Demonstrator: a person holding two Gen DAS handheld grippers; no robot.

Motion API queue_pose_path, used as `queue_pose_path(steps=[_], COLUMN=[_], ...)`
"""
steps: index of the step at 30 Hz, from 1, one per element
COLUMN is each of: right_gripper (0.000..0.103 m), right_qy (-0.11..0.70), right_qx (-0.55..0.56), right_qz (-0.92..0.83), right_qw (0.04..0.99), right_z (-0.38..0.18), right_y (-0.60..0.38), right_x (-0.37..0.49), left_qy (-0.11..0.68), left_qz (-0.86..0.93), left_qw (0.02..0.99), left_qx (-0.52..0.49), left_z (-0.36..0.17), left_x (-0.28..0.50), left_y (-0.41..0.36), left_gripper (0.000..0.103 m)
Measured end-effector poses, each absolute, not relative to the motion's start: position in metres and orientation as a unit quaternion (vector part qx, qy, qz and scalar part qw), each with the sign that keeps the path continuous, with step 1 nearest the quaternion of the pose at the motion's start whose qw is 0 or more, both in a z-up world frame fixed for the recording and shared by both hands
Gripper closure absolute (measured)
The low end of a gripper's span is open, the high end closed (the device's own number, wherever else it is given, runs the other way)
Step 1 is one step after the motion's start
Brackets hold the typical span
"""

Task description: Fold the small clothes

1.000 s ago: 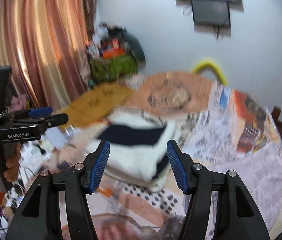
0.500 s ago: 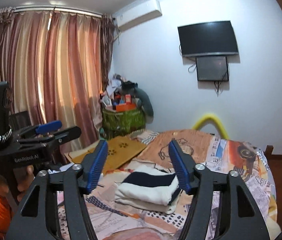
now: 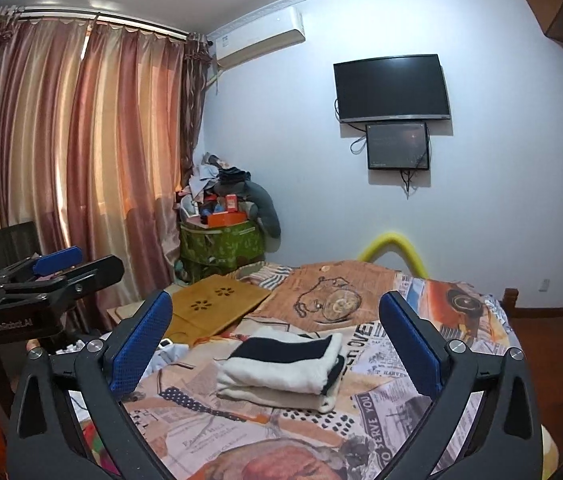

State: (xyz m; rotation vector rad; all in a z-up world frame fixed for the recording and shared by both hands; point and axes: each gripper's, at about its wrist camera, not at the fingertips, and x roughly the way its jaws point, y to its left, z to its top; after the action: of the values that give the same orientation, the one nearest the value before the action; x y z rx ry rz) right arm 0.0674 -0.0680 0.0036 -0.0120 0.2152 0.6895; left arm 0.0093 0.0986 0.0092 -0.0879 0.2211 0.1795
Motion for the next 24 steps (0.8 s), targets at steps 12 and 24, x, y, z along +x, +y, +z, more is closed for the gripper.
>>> queue_pose_path(steps=[12,24], right_gripper=[0.000,0.000], right_qy=[0.105,0.115], right_qx=[-0.007,-0.004], right_qz=[0.333,0.331], right_qw=[0.937,0.936], right_z=[0.0009,-0.0011], right_y=[-0.0739,-0.0745], right_x=[0.0587,0.0593], left_qy=[0.112,0.117], left_qz=[0.087,0.080], left_qw=[0.989,0.989], left_qx=[-0.046,-0.045], left_z=[0.0099,0.0056], left_x=[0.0089,0.0143], left_y=[0.0939,0.0924], left_gripper=[0.000,0.000])
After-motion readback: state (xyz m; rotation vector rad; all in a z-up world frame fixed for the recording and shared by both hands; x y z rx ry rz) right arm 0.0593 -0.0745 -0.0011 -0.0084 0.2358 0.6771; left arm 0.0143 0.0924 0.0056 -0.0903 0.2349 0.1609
